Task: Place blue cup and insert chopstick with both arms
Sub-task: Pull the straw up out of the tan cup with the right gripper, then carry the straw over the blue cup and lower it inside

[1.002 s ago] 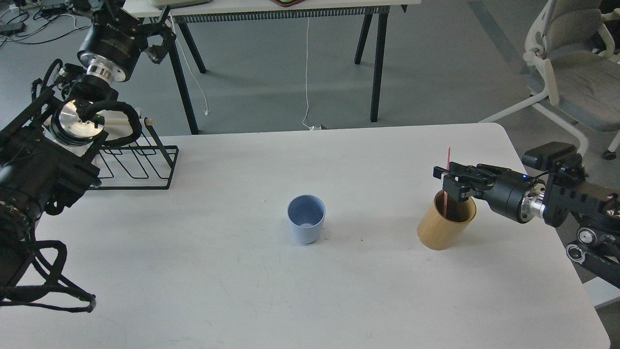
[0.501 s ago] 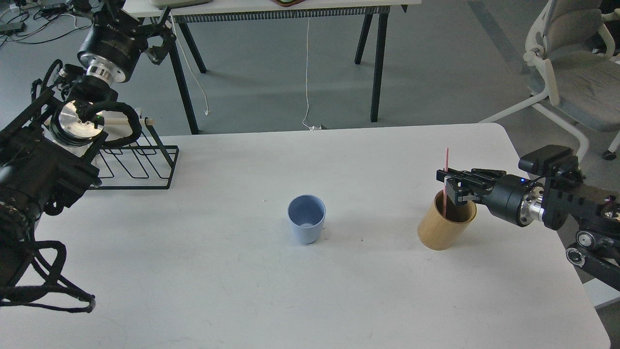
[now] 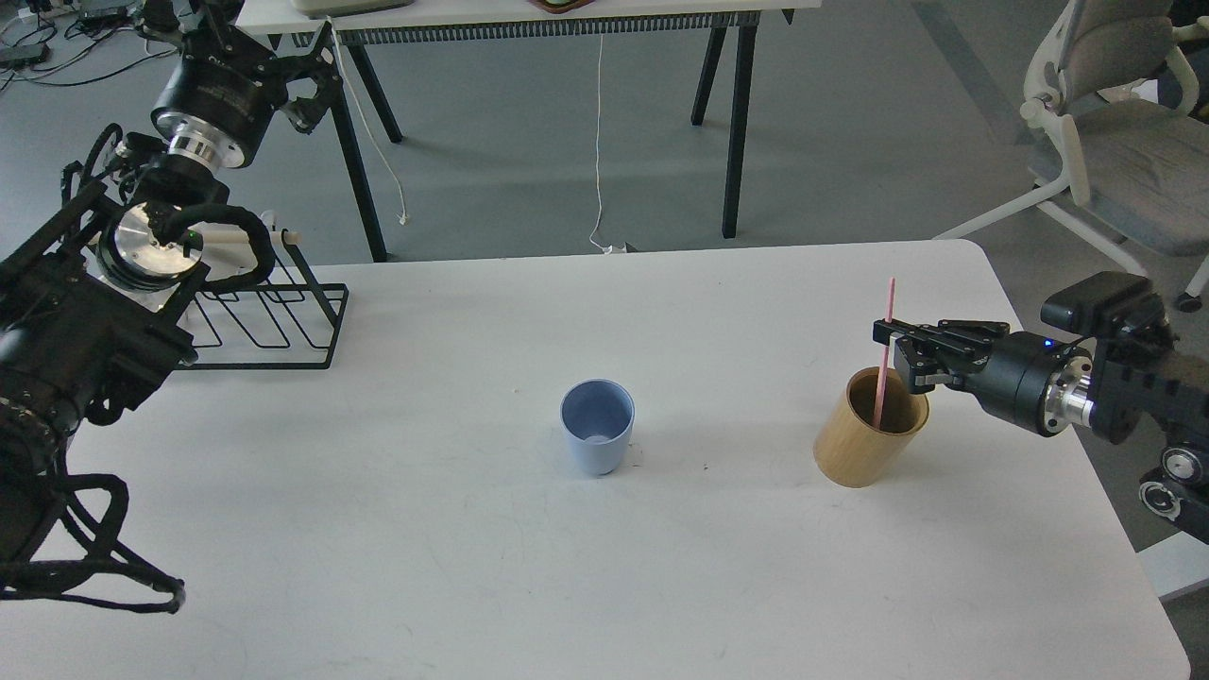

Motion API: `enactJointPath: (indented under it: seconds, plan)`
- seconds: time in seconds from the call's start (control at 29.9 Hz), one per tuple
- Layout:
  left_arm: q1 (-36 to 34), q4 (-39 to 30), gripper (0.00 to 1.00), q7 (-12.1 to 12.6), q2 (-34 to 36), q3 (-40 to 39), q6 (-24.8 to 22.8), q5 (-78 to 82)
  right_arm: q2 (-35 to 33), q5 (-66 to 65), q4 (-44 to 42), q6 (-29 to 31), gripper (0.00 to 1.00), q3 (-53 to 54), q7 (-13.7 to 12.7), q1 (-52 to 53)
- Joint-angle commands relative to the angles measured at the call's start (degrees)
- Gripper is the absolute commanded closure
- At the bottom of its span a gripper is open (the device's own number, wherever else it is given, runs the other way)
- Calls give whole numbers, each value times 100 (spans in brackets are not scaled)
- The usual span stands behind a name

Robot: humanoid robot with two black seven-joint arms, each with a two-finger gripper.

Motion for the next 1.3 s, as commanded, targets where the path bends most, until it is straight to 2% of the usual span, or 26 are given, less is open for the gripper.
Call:
enactJointPath:
  seconds: [0.0,0.2,0.33,0.47,0.8,1.0,1.27]
  plan:
    - [3,5,1,0,27,0,0,0,-469,24,264,0,99,36,17,43]
    - [3,-4,1,0,27,0,0,0,-1033,103,747,-263,99,615,35,52]
    - [3,-4,1,0,27,0,0,0,-1007,165,853,-544,99,1081,35,52]
    - [3,-4,1,0,36,0,0,0,-840,761,1160,-624,99,1398,26,43]
    - [3,-4,1,0,71,8,0,0,398,816,1310,-615,99,1557,26,70]
    - [3,-4,1,0,63,17,0,0,1040,-132,1293,-598,99,1285,26,17]
    - [11,-4,1,0,71,17,0,0,1796,-713,1003,-597,99,626,26,17]
